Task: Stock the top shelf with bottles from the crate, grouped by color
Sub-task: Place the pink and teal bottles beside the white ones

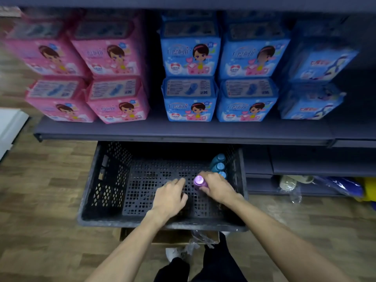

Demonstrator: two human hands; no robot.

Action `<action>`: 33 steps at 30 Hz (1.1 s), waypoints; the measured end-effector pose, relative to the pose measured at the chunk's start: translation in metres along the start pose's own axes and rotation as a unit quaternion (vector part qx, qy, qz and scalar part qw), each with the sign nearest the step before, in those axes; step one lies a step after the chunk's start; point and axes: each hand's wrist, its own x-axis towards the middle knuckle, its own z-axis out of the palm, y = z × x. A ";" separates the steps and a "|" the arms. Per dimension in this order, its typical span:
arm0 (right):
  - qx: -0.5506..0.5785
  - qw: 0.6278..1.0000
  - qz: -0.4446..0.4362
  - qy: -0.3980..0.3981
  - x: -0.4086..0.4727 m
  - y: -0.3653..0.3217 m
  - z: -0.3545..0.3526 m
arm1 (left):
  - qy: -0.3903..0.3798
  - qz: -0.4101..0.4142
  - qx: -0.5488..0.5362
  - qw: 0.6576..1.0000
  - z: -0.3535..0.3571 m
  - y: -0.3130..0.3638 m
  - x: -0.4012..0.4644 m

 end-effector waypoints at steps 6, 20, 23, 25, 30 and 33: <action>0.077 0.991 -0.022 0.105 -0.010 -0.025 -0.053 | 0.045 0.041 0.012 0.998 -0.040 0.008 0.016; 0.143 0.934 -0.076 0.318 -0.072 -0.125 -0.192 | 0.262 0.171 0.042 0.949 -0.175 0.026 0.020; 0.167 0.915 -0.098 0.353 -0.084 -0.146 -0.219 | 0.304 0.192 0.051 0.932 -0.203 0.029 0.015; 0.172 0.907 -0.114 0.368 -0.091 -0.162 -0.237 | 0.331 0.202 0.066 0.919 -0.224 0.030 0.013; 0.151 0.887 -0.161 0.406 -0.103 -0.201 -0.286 | 0.385 0.223 0.096 0.891 -0.288 0.035 0.006; 0.142 0.876 -0.186 0.421 -0.108 -0.224 -0.320 | 0.417 0.227 0.099 0.875 -0.328 0.041 0.001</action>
